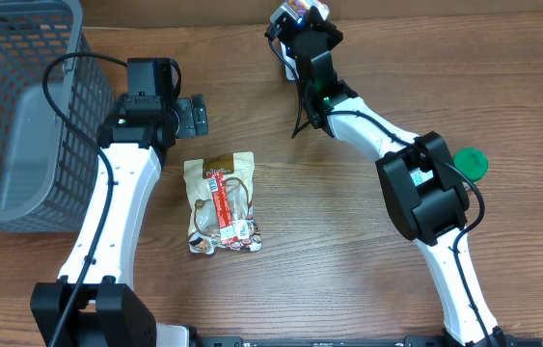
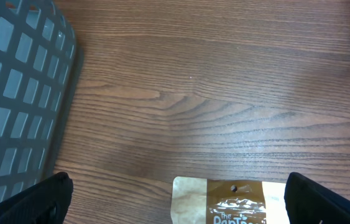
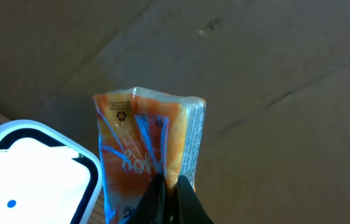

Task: Scan the item barcode
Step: 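Carry the orange box right toward the jar and lower it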

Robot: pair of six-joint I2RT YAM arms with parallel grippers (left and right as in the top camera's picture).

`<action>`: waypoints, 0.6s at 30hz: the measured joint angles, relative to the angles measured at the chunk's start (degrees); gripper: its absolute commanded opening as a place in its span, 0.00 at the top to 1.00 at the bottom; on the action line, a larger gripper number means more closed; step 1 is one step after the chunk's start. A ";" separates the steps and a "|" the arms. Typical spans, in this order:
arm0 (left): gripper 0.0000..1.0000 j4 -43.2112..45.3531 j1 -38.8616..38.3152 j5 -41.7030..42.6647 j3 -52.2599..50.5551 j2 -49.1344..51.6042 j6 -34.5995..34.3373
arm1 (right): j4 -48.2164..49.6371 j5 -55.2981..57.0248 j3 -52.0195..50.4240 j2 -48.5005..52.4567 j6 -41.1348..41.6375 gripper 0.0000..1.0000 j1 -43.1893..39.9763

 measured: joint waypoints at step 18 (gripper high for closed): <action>0.00 -0.02 0.00 0.00 0.00 0.00 0.00 | -57.53 -3.39 0.39 -33.07 32.63 0.96 1.40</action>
